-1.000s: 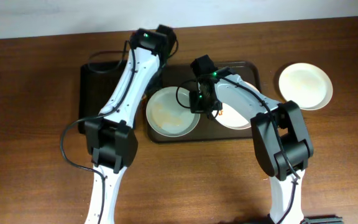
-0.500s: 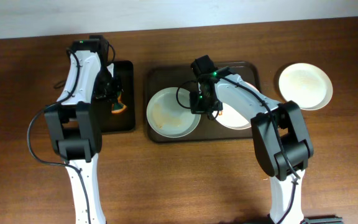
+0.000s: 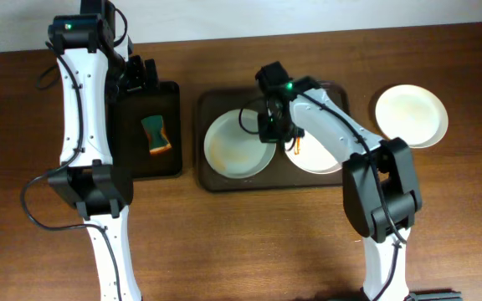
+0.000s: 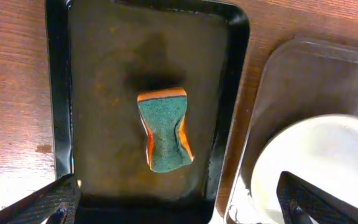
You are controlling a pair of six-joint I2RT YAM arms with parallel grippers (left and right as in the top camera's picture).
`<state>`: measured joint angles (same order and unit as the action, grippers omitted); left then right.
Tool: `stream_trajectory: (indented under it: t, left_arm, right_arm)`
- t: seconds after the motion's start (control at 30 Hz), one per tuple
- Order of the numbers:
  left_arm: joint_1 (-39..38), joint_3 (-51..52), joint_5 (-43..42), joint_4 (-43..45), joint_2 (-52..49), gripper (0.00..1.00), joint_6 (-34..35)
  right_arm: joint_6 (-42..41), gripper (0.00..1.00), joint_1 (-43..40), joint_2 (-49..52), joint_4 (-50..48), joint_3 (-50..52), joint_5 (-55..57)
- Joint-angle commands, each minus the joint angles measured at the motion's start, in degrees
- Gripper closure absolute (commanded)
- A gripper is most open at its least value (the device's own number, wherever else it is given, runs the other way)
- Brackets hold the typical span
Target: Clean dirty plates on tray and stack at the side
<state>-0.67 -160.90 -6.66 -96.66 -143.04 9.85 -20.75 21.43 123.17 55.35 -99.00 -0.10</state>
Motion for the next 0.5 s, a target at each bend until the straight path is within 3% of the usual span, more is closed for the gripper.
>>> stream_trajectory:
  t: [0.0, 0.07, 0.2, 0.37, 0.47]
  left_arm:
    - [-0.02, -0.61, 0.24, -0.07, -0.11, 0.00, -0.55]
    - [-0.02, -0.61, 0.24, -0.07, -0.11, 0.00, -0.55]
    - [-0.02, -0.61, 0.24, -0.07, -0.11, 0.00, -0.55]
    - [-0.02, -0.61, 0.24, -0.07, -0.11, 0.00, -0.55]
    - [-0.02, -0.61, 0.24, -0.07, -0.11, 0.00, -0.52]
  right_arm:
    - [0.35, 0.96, -0.02, -0.90, 4.72, -6.88, 9.35]
    - [0.37, 0.96, 0.02, -0.92, 8.70, -12.22, 15.17]
    - [1.70, 0.96, 4.59, -0.92, 19.04, -27.36, 38.99]
    - [5.53, 0.96, 13.29, -0.90, 17.29, -28.55, 55.41]
    - [5.97, 0.96, 15.74, -0.90, 16.63, -28.55, 58.77]
